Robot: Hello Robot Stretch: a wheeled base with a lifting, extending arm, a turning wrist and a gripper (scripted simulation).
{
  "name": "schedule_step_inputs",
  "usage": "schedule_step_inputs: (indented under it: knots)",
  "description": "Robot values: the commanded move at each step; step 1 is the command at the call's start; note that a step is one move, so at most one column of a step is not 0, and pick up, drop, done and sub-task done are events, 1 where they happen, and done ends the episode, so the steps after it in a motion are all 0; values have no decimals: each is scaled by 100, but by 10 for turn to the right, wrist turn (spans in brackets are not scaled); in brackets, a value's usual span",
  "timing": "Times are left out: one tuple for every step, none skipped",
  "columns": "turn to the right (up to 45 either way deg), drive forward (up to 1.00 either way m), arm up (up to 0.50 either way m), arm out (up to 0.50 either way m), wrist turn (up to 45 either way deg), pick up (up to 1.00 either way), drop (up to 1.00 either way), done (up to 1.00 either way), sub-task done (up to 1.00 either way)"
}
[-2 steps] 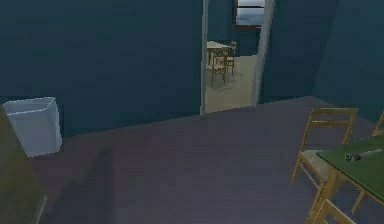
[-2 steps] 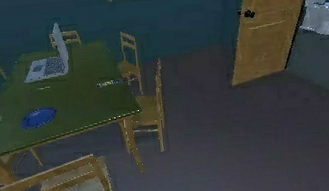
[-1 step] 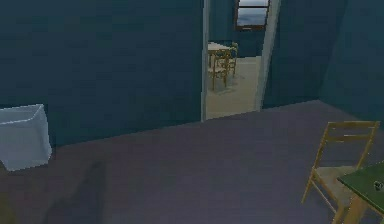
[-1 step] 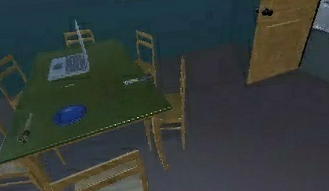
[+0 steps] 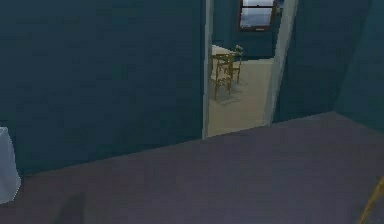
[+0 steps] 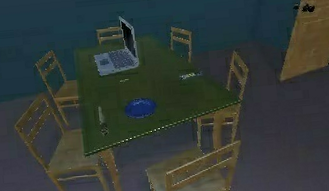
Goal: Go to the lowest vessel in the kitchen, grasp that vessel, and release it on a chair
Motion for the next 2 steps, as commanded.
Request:
schedule_step_inputs:
  knots:
    - [120,0,0,0,0,0,0,0,0]
    - [0,100,0,0,0,0,0,0,0]
